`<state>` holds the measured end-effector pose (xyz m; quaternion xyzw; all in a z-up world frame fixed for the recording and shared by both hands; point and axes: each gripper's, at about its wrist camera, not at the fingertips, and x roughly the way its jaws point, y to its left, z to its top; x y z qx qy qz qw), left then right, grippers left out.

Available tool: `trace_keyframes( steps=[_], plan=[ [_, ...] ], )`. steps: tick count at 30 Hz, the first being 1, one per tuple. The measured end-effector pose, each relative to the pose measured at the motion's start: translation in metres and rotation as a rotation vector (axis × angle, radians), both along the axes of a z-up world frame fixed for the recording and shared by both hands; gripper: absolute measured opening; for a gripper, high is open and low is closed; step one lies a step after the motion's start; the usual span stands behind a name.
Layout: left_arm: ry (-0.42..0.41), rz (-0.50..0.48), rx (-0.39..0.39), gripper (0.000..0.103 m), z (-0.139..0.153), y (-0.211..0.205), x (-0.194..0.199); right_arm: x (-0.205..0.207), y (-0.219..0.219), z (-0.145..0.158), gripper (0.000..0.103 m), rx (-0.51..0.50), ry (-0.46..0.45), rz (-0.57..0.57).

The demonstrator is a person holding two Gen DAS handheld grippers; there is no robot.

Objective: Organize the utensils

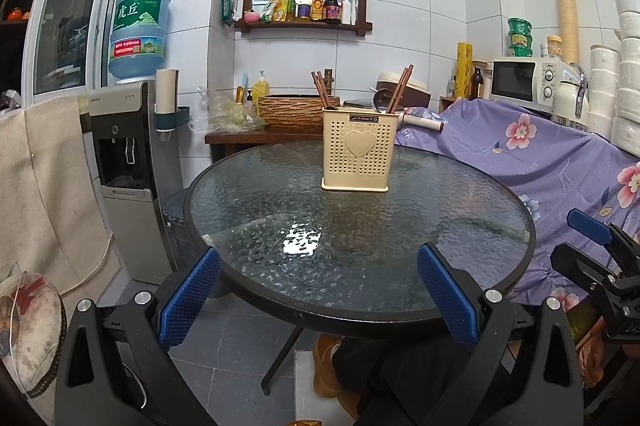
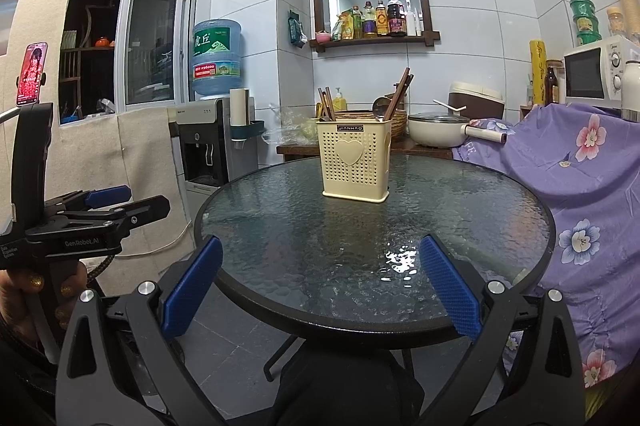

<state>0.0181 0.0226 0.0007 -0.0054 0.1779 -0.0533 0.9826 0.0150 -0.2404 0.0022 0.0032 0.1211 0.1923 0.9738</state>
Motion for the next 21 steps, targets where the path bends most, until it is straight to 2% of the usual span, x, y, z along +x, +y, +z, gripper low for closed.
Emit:
trace_keyframes(
  steps=[5, 21],
  plan=[
    [0.000, -0.002, -0.002, 0.097, 0.0001, 0.0002, -0.0002, -0.0008, 0.0031, -0.0003, 0.097, -0.025, -0.004, -0.002],
    [0.001, -0.001, -0.001, 0.097, 0.0006, -0.0001, 0.0005, -0.0007, -0.0044, 0.0027, 0.097, 0.002, -0.003, -0.003]
  ],
)
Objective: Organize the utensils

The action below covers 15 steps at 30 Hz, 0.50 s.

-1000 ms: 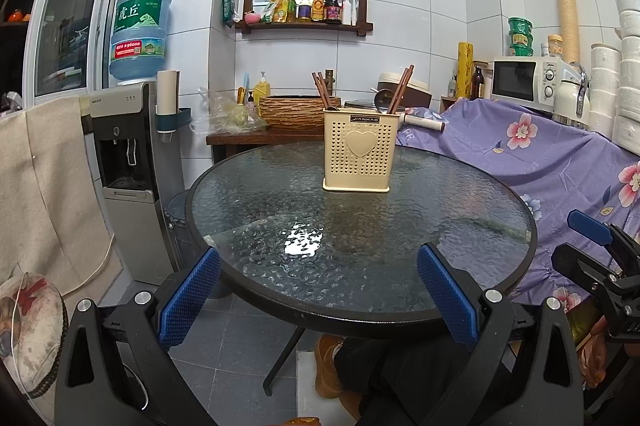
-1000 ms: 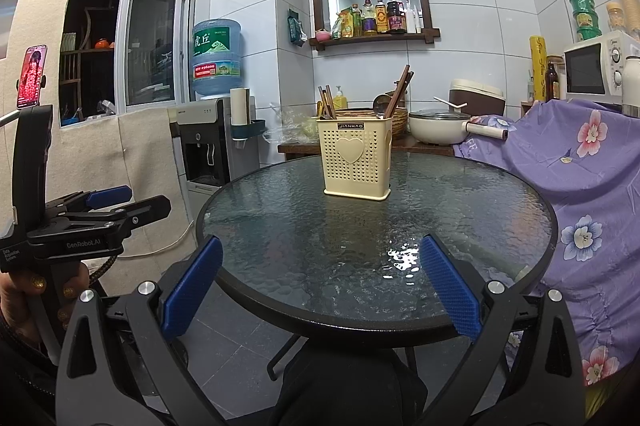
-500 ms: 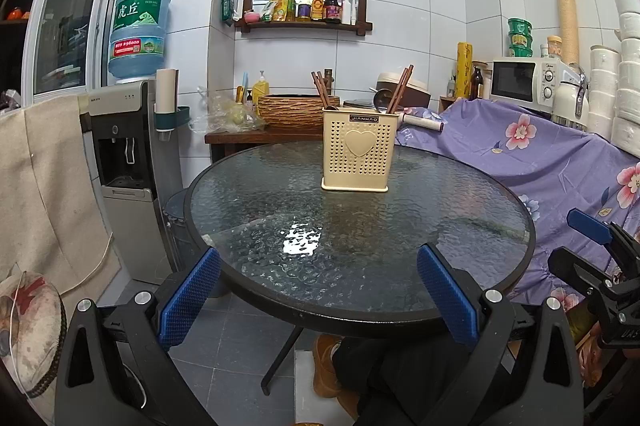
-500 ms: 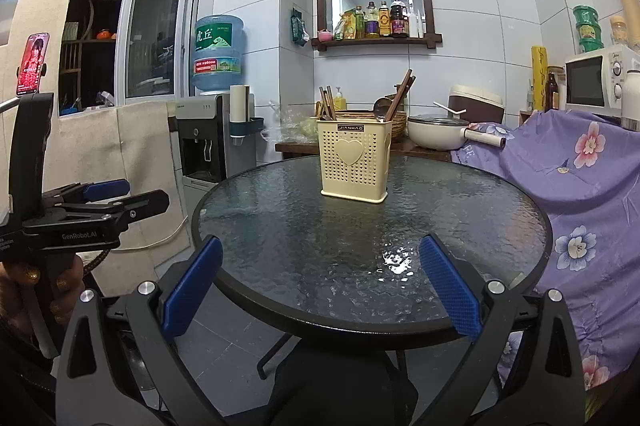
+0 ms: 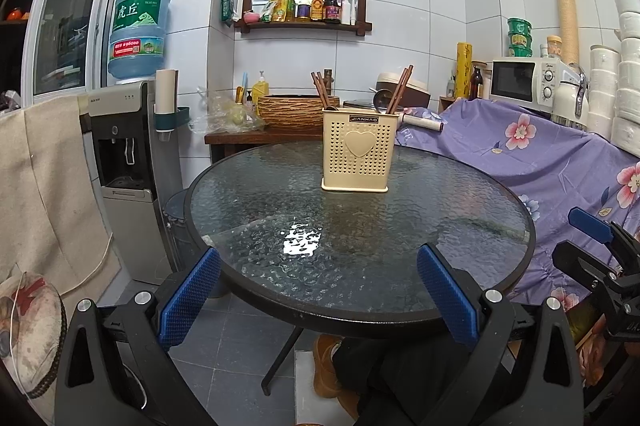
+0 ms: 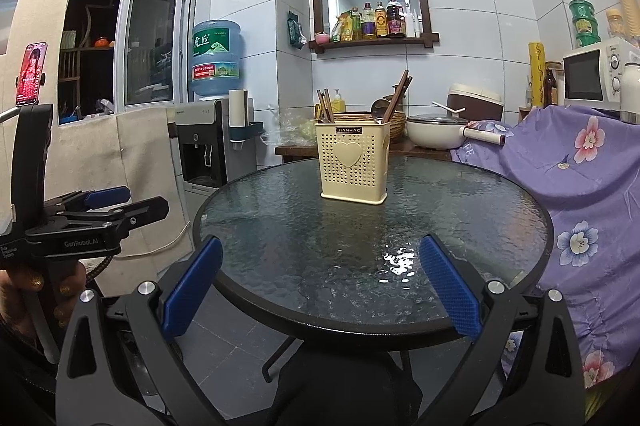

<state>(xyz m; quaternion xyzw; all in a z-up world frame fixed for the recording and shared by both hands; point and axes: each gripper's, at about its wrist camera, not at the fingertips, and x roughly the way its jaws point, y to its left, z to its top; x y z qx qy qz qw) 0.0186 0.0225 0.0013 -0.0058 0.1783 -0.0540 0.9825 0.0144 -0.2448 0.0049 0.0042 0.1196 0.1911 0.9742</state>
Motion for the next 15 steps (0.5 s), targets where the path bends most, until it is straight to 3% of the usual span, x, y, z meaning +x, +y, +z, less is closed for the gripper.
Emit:
trace_keyframes(
  steps=[15],
  plan=[
    [-0.002, -0.006, -0.007, 0.097, 0.0014, 0.0039, -0.0017, 0.0002, -0.0023, 0.0004, 0.097, 0.007, 0.001, -0.006]
  ],
)
